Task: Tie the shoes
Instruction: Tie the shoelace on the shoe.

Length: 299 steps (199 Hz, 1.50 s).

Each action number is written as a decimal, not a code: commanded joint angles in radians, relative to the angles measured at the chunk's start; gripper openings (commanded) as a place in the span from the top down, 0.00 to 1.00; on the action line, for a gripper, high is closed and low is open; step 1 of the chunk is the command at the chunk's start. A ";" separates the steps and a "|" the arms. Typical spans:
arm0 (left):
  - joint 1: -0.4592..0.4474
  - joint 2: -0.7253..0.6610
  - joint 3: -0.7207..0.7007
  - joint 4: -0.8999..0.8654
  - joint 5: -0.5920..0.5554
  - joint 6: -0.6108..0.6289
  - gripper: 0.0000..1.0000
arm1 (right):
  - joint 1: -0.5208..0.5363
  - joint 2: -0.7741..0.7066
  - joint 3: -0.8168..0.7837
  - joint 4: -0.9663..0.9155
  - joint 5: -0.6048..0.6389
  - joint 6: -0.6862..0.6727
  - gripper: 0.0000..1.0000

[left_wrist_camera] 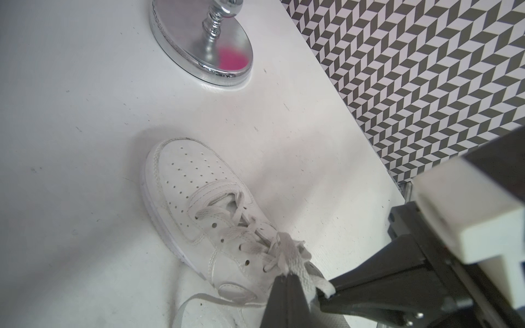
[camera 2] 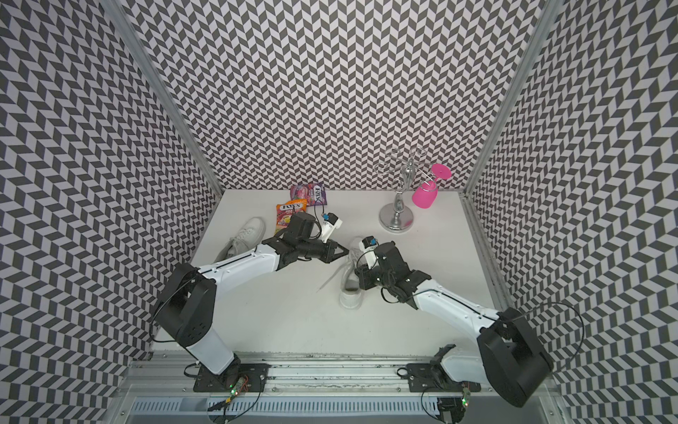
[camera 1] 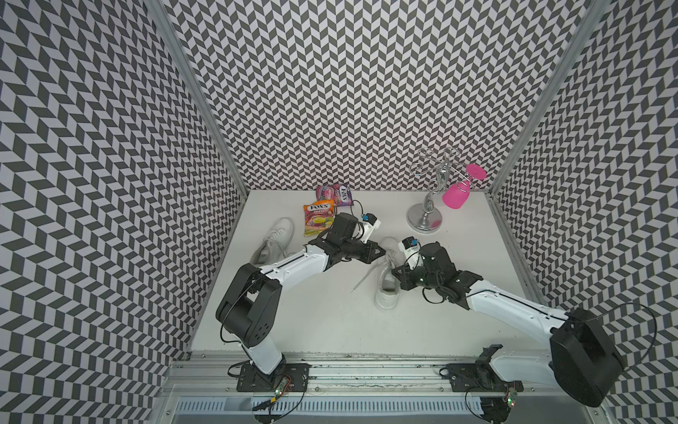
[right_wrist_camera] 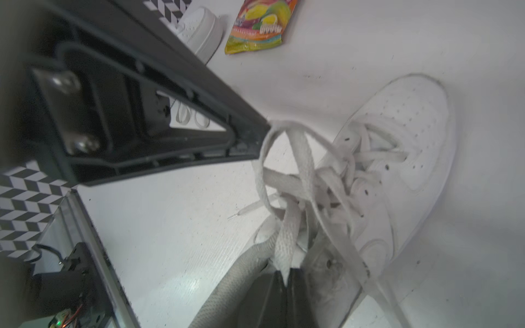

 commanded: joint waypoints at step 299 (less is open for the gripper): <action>0.098 -0.105 -0.159 0.060 -0.124 -0.063 1.00 | -0.260 -0.059 -0.010 -0.095 0.378 0.070 1.00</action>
